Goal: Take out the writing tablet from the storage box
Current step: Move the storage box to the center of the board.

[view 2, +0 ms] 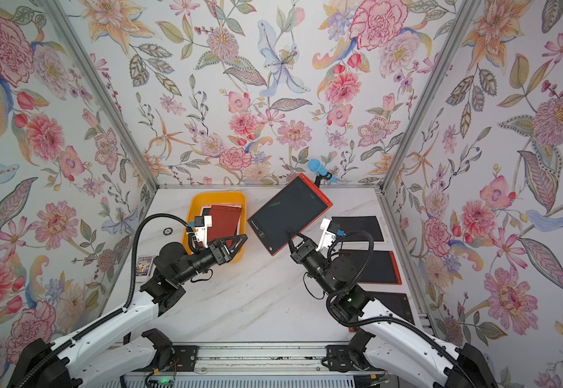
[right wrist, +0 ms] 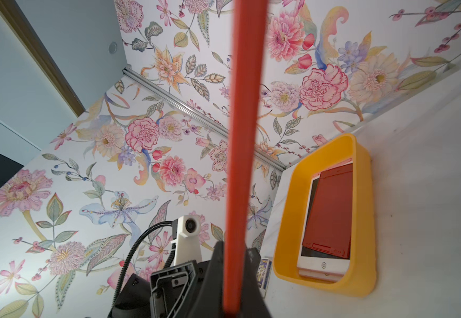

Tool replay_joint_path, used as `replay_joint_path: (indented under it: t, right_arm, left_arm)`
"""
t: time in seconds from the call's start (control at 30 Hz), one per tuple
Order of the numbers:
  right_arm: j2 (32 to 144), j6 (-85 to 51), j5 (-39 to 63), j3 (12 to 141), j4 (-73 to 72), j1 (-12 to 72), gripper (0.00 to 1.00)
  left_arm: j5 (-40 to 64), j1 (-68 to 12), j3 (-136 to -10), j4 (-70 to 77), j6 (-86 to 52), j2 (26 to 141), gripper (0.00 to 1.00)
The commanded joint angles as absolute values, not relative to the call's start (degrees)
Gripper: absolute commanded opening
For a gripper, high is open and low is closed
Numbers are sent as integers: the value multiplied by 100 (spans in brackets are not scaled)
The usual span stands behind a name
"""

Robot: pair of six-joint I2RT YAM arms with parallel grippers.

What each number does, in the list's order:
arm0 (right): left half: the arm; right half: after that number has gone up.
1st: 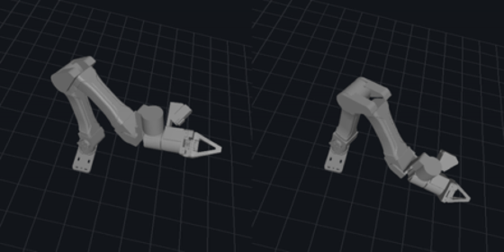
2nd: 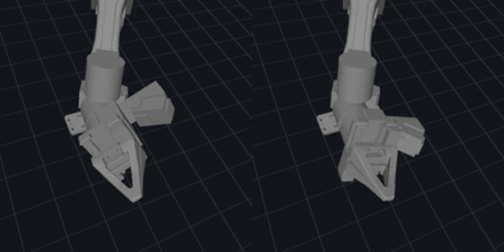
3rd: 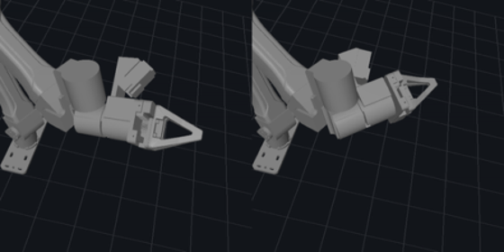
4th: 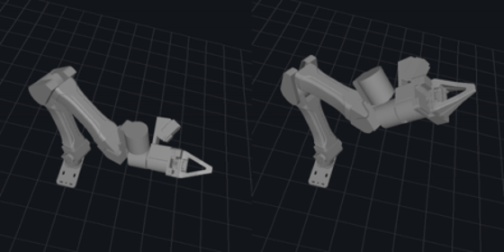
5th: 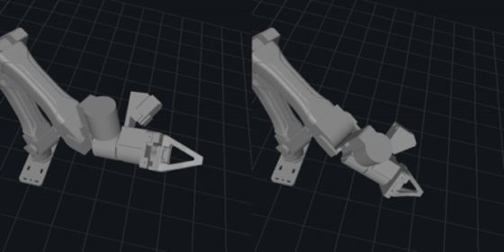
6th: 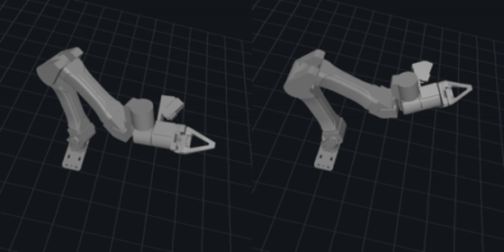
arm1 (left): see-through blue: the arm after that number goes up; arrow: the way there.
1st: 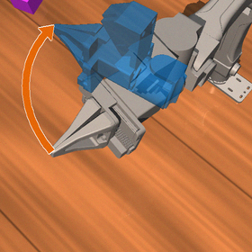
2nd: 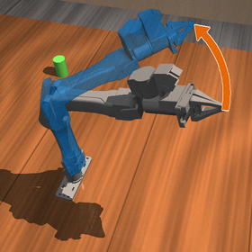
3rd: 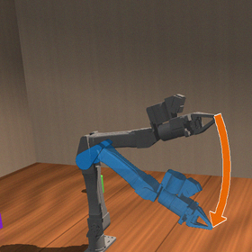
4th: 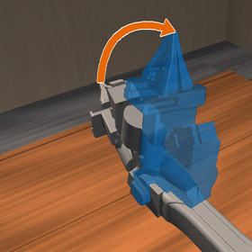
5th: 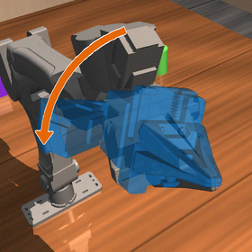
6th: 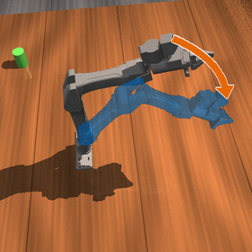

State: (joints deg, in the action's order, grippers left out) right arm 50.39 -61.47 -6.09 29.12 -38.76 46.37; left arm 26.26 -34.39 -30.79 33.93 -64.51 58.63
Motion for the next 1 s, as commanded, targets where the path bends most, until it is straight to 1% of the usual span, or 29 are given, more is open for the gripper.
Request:
replay_joint_path:
  t: [0.0,0.27,0.33,0.43,0.53,0.67,0.8,0.9,0.97]
  right_arm:
    - [5113,-6437,-852,2918,-4558,4729,4]
    - [5410,-6548,-1087,2909,-4739,4978,4]
    - [5469,-6548,-1148,2892,-4821,5034,4]
    - [5553,-6547,-1233,2892,-4925,5139,4]
    - [5638,-6563,-1344,2844,-5110,5241,5]
    - [5703,-6590,-1517,2723,-5396,5338,5]
    - [5730,-6629,-1633,2616,-5573,5353,7]
    - [5681,-6605,-1720,2543,-5600,5353,12]
    - [5617,-6578,-1761,2523,-5520,5344,18]
  left_arm:
    - [2575,-3554,-3225,4303,-6736,6164,97]
    - [2646,-3781,-3558,5007,-6935,6683,93]
    - [2667,-3842,-3648,5083,-6943,6785,90]
    - [2672,-3889,-3750,5203,-7006,6952,82]
    - [2731,-3929,-3831,5419,-7129,7147,73]
    - [2777,-3959,-3931,5587,-7233,7336,58]
    - [2785,-3970,-3997,5603,-7264,7383,39]
    - [2835,-3972,-4096,5581,-7260,7424,26]
    - [2916,-3968,-4193,5546,-7254,7481,19]
